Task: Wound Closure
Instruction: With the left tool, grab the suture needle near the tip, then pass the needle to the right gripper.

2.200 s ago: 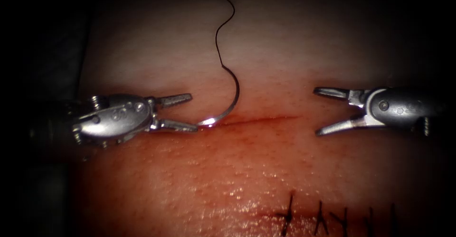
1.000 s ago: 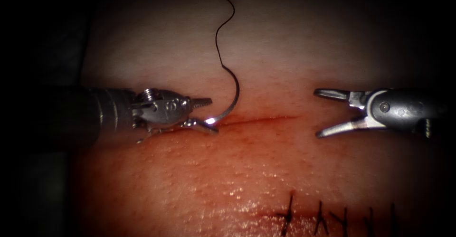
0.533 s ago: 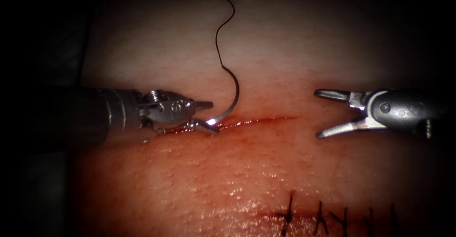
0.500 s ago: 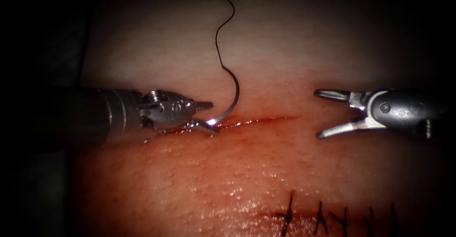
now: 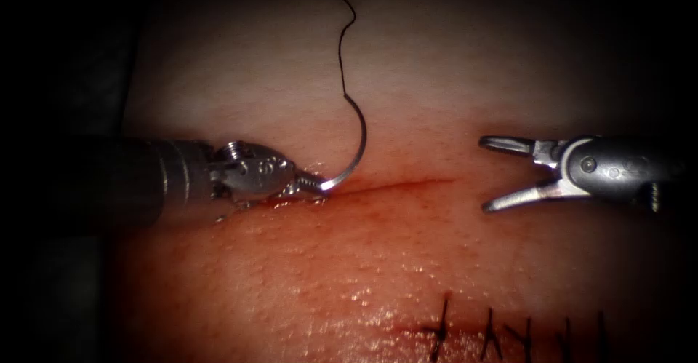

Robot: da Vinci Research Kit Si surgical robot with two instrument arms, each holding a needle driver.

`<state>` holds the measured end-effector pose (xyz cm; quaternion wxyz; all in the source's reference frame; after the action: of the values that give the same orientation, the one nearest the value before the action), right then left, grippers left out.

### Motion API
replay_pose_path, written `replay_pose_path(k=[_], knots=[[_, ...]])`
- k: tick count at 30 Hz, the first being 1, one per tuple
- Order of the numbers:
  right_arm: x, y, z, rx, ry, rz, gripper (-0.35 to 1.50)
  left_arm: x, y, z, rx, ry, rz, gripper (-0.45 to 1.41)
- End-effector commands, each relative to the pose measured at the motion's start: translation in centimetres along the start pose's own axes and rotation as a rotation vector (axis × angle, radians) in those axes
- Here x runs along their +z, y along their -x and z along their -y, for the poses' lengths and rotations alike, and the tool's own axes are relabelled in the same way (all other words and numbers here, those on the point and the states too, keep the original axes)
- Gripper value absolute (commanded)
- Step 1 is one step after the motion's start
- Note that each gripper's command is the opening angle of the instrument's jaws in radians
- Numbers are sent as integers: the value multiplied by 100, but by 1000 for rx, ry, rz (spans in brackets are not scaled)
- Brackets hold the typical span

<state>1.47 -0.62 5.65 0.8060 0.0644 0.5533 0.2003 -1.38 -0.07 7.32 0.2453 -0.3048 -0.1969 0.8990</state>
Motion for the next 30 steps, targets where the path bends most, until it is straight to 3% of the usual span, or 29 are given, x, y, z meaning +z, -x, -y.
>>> replay_pose_path(k=[1,5,7,15,18,19,20,25,30], knots=[[10,3,0,14,0,-1,77,5,-4,0,-7,0,0,-45],[15,1,2,110,6,-3,79,-7,-13,-13,24,-26,-44,-45],[22,0,6,180,14,-5,65,-17,-20,-22,55,-50,-81,-45],[38,-3,4,216,33,-3,62,-44,-27,-41,126,-120,-150,-45],[43,-1,4,310,42,-11,28,-51,-22,-44,152,-174,-150,-45],[45,-1,5,345,47,-18,37,-52,-22,-44,155,-184,-153,-45],[47,-1,6,368,50,-22,63,-54,-21,-45,164,-215,-154,-45],[52,-3,9,486,59,-34,58,-53,-24,-48,191,-317,-139,-45],[64,-6,10,591,138,-66,82,-52,-27,-59,214,-442,-96,-45]])
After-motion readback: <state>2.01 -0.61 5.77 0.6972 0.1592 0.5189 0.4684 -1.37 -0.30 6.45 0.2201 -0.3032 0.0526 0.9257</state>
